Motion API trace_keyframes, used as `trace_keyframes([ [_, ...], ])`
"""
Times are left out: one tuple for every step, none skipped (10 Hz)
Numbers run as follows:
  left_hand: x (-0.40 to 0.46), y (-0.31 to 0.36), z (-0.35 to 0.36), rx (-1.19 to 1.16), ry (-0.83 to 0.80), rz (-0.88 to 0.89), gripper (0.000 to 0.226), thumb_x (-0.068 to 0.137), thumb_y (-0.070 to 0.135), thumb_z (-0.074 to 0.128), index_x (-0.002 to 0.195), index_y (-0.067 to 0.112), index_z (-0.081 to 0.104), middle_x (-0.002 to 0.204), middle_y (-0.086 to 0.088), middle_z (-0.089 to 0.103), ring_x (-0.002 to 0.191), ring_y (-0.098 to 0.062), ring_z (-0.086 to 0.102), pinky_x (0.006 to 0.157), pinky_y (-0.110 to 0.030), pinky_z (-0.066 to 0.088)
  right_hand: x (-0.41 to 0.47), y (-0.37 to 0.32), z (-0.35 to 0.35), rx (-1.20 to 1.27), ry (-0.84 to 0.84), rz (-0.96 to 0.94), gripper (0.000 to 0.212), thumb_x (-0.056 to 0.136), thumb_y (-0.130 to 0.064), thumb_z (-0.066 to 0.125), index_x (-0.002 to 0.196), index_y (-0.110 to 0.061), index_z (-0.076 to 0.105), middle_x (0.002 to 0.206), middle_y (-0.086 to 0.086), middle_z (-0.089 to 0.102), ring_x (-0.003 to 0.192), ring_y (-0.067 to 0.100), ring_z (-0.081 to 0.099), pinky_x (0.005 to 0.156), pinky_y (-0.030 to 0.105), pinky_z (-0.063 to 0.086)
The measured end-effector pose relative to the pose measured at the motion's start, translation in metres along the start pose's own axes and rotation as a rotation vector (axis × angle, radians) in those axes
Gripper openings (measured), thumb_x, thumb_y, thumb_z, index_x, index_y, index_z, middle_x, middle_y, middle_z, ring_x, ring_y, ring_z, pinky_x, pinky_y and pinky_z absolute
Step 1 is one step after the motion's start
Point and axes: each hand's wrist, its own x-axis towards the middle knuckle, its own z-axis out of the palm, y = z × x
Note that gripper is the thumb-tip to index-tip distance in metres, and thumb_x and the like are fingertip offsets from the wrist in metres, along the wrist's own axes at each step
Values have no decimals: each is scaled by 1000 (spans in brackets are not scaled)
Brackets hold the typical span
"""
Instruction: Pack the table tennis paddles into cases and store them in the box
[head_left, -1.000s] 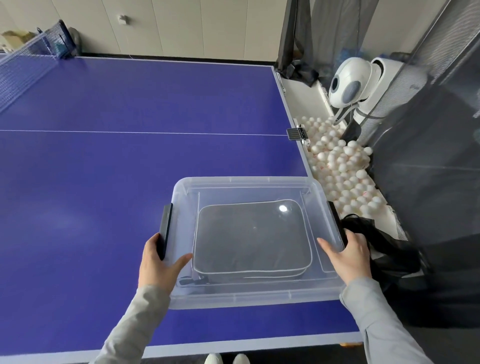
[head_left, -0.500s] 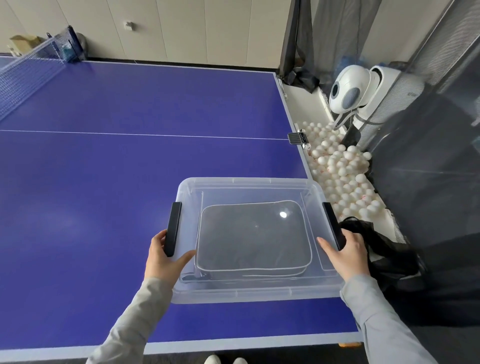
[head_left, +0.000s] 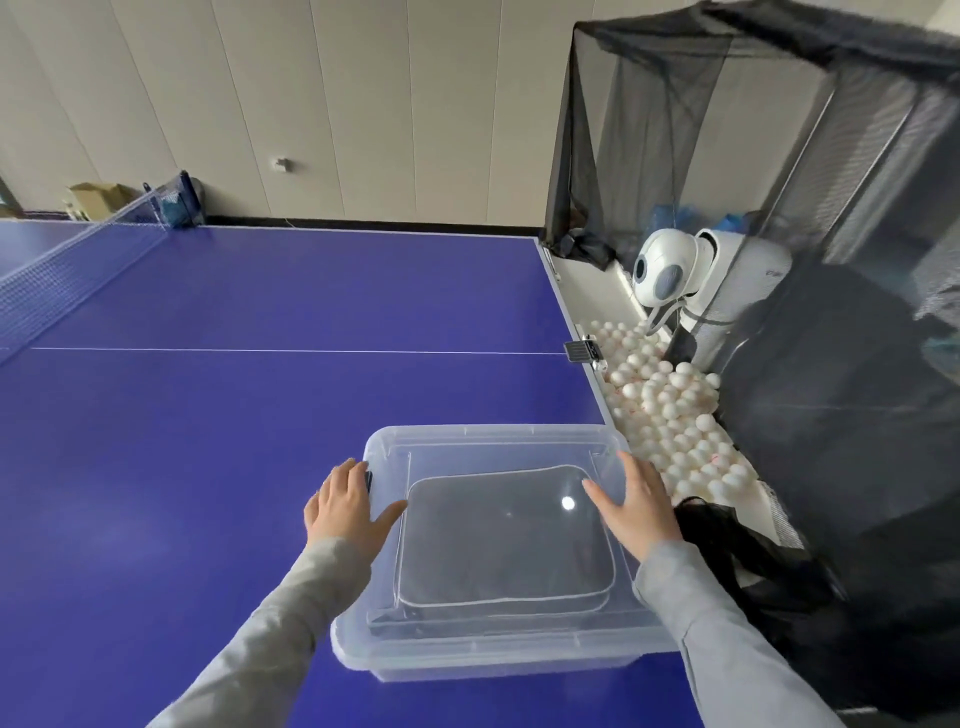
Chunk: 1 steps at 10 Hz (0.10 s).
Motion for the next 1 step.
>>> trace_keyframes([
  [17, 17, -13, 145, -61, 102, 78, 90, 60, 38, 150, 17, 12, 159, 2, 9, 147, -17, 5, 118, -38, 6, 15, -27, -2, -61, -58, -108, 66, 91, -41, 55, 144, -9, 31, 149, 7, 34, 138, 22, 30, 111, 31, 24],
])
